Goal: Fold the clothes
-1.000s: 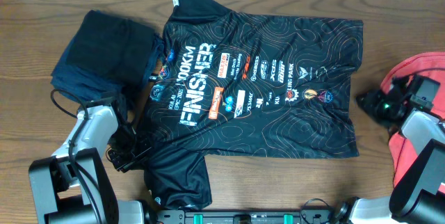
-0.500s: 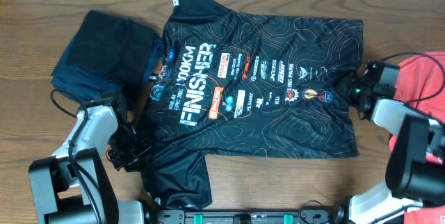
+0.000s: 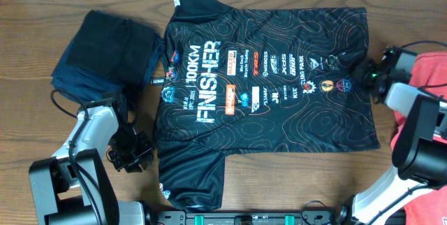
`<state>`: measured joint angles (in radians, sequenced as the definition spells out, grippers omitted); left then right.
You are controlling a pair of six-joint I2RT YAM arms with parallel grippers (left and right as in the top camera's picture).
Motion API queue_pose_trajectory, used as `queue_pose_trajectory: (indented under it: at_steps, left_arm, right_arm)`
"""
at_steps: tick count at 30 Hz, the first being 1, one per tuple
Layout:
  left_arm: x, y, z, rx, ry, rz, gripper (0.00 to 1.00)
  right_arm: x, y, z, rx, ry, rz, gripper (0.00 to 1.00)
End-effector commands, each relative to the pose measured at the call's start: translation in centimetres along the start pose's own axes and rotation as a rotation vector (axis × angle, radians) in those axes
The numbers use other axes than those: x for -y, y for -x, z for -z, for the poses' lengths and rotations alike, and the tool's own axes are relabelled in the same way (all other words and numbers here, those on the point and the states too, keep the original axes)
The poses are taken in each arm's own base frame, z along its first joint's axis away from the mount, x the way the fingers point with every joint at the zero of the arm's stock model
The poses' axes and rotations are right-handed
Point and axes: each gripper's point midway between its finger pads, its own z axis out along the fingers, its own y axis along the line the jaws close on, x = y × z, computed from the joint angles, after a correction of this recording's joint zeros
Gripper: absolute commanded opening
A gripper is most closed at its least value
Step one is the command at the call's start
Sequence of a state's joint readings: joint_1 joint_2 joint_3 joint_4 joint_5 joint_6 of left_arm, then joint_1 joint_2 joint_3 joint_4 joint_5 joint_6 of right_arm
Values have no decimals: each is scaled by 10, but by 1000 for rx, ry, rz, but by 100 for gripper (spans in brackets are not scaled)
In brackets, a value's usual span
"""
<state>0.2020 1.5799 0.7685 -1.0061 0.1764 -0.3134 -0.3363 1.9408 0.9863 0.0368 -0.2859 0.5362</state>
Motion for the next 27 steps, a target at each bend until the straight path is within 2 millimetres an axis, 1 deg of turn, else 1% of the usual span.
queue_pose_trajectory:
  at_steps: [1,2,5,7,8,9,11,14,16,18,19,21,26,27]
  left_arm:
    - [2,5,6,25,-10,-5,31]
    - [2,5,6,26,-10,-5,31]
    - [2,5,6,25,-10,-7,31]
    - [2,5,6,26,-11,-22,31]
    - [2,5,6,26,-10,-31,31]
    - [2,5,6,27,-10,-38,31]
    - [2,6,6,30,-11,-44,31]
    - [3,7,6,33,-17,-52,31]
    - [8,5,6,24,-45,-81,31]
    - [9,3,7,16,-50,-94,35]
    - [9,3,8,15,-50,-94,36]
    - [11,3,9,14,-58,-96,36]
    - [13,6,12,24,-65,-98,38]
    - [13,7,13,27,-66,-99,40]
  right_arm:
    - [-20,25,31,11,108,48,20]
    - [-23,31,42,23,120,51,20]
    - [-29,46,86,68,131,39,21]
    - [-29,45,108,70,110,26,19]
    - [-28,40,117,58,89,18,18]
    - [-26,35,121,41,75,17,17]
    - [-16,16,123,-21,10,-1,12]
    - [6,-14,116,-118,-115,-22,6]
    - [24,-35,111,-186,-208,-39,2]
    - [49,-57,113,-257,-332,-81,1]
    - [59,-64,115,-283,-384,-99,1]
    - [77,-74,117,-314,-470,-116,1]
    - [107,-89,114,-366,-583,-130,1]
    - [114,-94,114,-381,-607,-140,1]
